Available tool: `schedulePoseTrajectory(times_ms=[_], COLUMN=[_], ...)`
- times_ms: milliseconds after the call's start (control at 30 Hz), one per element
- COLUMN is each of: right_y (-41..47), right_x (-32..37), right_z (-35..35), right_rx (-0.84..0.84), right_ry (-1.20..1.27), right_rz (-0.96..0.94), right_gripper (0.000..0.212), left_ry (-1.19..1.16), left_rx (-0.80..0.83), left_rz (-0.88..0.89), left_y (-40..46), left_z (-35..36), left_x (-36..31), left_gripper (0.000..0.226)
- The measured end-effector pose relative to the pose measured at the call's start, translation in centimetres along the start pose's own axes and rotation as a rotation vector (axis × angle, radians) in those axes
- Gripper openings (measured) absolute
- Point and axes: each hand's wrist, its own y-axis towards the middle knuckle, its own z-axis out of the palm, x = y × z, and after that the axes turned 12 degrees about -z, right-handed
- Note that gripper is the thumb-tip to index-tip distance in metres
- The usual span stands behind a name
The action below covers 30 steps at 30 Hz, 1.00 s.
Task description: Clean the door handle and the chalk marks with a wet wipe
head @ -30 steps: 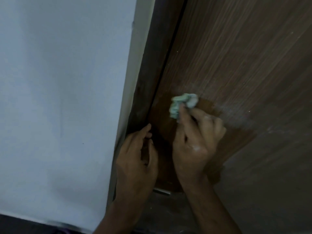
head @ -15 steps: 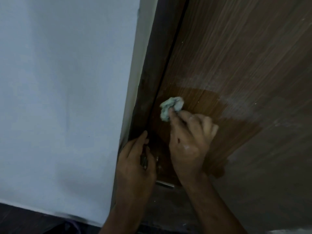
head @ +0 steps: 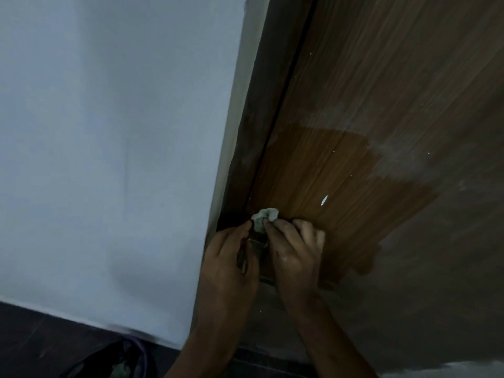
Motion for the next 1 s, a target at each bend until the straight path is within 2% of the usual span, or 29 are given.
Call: schedulePoseTrajectory(times_ms=[67, 200, 300, 400, 500, 600, 667, 733, 1000], right_y=[0.0, 0.4, -0.5, -2.4, -4.4, -5.9, -6.6, -7.2, -9.9], right_x=[0.7, 3.5, 7.2, 11.5, 16.0, 20.5, 23.8, 26.6, 35.3], right_z=[-0.2, -1.8, -2.8, -2.8, -1.5, 0.4, 2.0, 3.7, 8.5], right_rx=[0.004, -0.177, -0.181, -0.093, 0.092, 0.374, 0.555, 0.662, 1.078], right_ry=[0.035, 0.258, 0.452, 0.612, 0.776, 0.924, 0.957, 0.937, 0.928], right_rz=[0.083, 0.324, 0.323, 0.328, 0.39, 0.473, 0.481, 0.457, 0.462], right_gripper=[0.019, 0.018, 0.018, 0.016, 0.016, 0.019, 0.018, 0.016, 0.019], left_ry=[-0.005, -0.001, 0.001, 0.028, 0.117, 0.244, 0.334, 0.382, 0.302], left_rx=[-0.003, -0.027, -0.021, -0.047, -0.018, 0.077, 0.133, 0.163, 0.186], left_rz=[0.017, 0.0, -0.068, -0.14, -0.256, -0.438, -0.562, -0.656, -0.747], left_y=[-0.5, -1.9, -3.4, -5.3, -7.8, -10.4, -12.2, -13.6, -16.3], left_z=[-0.5, -2.8, -4.8, -7.5, -10.9, -14.3, -16.4, -17.8, -19.7], left_x=[0.8, 3.5, 6.0, 9.3, 13.3, 17.8, 20.6, 22.6, 24.9], left_gripper=[0.041, 0.032, 0.028, 0.028, 0.027, 0.025, 0.028, 0.031, 0.034])
